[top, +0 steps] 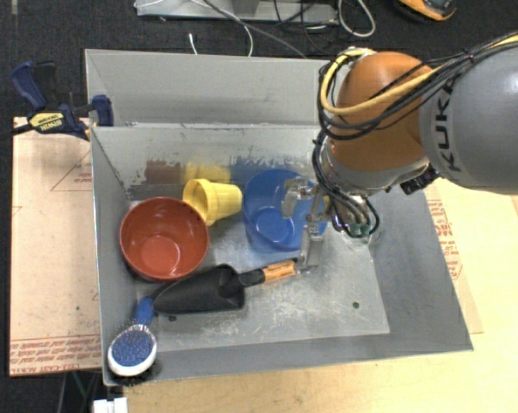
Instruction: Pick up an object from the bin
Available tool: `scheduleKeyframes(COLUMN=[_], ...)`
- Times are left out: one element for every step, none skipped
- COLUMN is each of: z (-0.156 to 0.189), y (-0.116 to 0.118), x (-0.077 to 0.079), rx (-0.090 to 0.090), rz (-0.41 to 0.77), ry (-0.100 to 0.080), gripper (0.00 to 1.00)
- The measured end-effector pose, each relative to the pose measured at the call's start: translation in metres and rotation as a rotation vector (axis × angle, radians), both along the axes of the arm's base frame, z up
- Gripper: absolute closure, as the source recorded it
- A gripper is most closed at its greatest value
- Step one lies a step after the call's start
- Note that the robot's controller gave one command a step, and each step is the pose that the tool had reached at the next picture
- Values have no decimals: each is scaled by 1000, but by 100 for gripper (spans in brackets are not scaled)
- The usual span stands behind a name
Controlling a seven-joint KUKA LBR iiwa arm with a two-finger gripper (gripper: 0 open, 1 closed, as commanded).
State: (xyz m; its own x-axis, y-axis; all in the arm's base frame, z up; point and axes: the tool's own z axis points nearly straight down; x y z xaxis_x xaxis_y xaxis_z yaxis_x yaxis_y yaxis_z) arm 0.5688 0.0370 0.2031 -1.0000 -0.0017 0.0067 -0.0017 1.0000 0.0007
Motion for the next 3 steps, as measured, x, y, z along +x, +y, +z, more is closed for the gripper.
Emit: scheduleKeyframes(z=[4, -101, -132], y=[0, -31, -20], x=[2, 48, 61], rx=[1, 2, -1], rz=[-2, -36, -152], ry=[-8, -12, 9], gripper=[0, 0, 0])
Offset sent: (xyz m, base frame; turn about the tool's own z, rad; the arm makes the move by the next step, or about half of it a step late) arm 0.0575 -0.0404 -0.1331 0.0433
